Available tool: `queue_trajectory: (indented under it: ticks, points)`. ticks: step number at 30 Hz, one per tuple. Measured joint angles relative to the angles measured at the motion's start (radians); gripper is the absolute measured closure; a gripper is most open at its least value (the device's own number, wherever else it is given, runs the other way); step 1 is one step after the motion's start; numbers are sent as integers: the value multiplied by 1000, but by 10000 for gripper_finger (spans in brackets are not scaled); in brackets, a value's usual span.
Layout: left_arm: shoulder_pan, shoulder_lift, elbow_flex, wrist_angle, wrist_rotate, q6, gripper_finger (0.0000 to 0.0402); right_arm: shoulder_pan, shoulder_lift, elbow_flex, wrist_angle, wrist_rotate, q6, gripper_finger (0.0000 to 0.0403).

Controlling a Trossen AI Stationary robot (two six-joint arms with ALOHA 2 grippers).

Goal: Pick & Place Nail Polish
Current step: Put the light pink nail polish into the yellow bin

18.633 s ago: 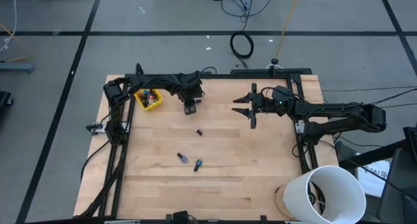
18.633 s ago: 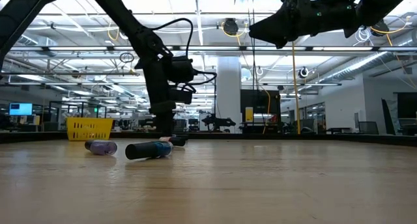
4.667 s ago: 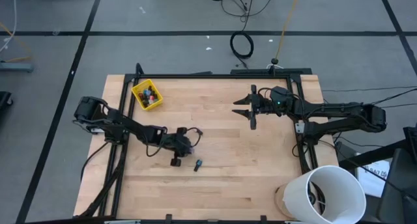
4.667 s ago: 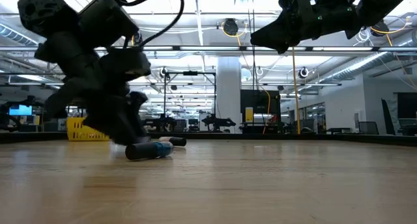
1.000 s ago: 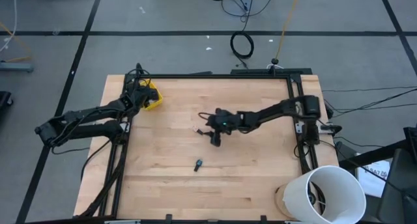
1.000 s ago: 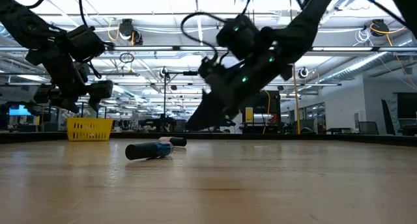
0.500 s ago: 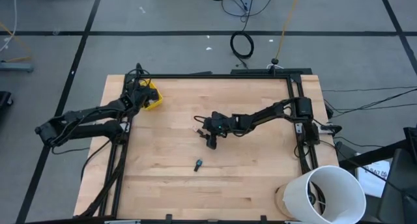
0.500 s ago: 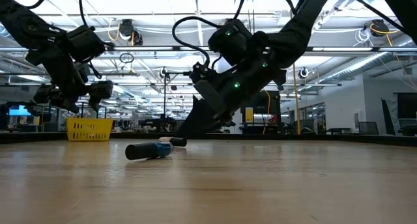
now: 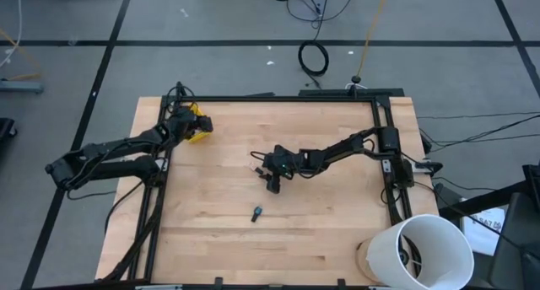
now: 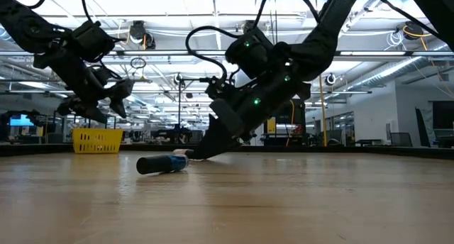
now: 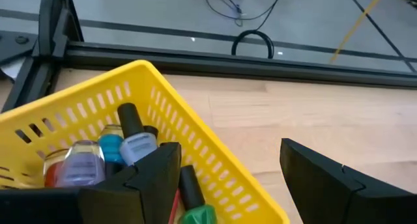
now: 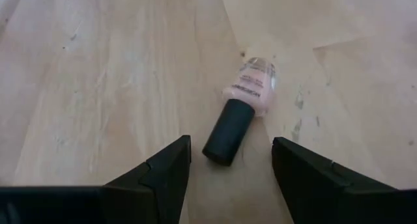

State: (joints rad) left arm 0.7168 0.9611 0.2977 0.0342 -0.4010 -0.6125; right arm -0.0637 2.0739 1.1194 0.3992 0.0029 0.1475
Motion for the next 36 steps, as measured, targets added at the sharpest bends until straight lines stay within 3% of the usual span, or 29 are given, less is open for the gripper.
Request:
queue_trajectory:
  ticks: [5,15,19,22,30,36]
  points:
    - [0,2,0,0,9,0,144,-2,2,0,-7,1,-1,231]
    - [0,2,0,0,18,5,144,-9,18,2,10,4,-67,352]
    - [0,2,0,1,68,9,144,-9,18,2,11,1,-136,354]
    - [0,2,0,26,150,31,144,-9,7,0,2,21,-187,354]
    - [-14,2,1,228,521,35,144,-2,-119,-2,-117,193,-473,354]
    - [-101,2,1,333,625,17,144,20,-169,-12,-137,340,-721,354]
